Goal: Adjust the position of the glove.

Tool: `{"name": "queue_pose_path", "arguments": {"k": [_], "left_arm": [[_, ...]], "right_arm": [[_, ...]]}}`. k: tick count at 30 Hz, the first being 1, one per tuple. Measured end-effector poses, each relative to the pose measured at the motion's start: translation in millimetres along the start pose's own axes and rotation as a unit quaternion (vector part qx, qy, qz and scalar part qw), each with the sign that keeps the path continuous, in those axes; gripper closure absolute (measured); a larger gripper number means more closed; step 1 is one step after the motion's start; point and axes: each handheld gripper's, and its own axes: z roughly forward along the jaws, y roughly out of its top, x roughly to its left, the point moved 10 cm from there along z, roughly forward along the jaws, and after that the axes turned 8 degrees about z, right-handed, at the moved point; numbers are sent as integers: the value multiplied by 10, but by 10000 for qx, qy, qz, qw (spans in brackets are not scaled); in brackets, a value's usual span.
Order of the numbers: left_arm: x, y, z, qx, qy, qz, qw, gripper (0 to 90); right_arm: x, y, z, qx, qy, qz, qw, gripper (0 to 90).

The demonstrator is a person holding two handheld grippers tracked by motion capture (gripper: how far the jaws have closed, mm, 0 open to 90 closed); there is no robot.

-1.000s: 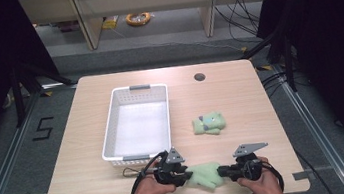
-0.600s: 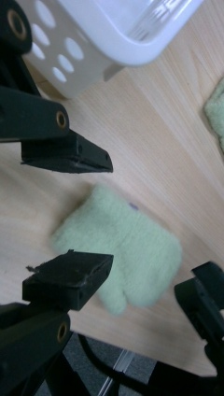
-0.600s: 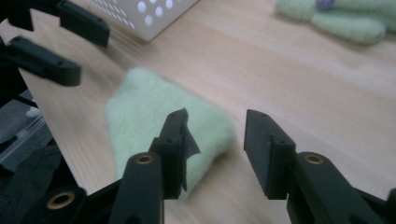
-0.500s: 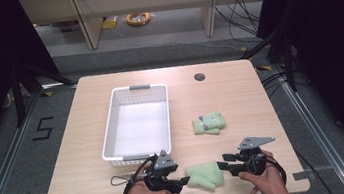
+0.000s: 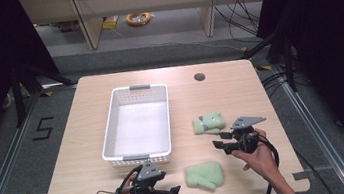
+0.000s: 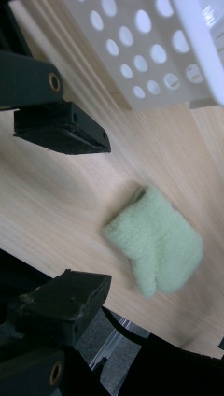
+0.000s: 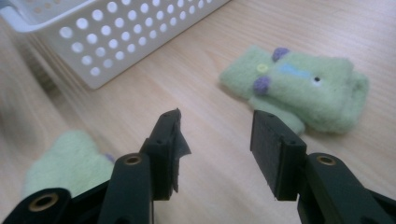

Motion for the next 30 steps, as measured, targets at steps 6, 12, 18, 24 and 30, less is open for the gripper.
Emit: {"name": "queue_pose_path", "arguments": {"k": [6, 12, 18, 24, 30], "left_arm": [[27, -78, -23, 17, 42, -168, 9998, 259], [68, -151, -43, 51, 130, -226, 9996, 242], [88, -187, -31, 117, 182, -190, 9996, 240], [85, -211, -15, 179, 171, -165, 9996, 238], [63, -210, 7, 150, 148, -218, 9995, 238]], "right_arm": [[-72, 162, 125, 72, -85, 44, 9999, 535], [-220, 351, 241, 86, -152, -118, 9998, 541], [-369, 467, 344, 17, -264, -17, 9996, 544], [-536, 425, 486, 214, -429, 11, 9989, 554], [-559, 433, 629, 267, -517, -31, 9983, 564]]}}
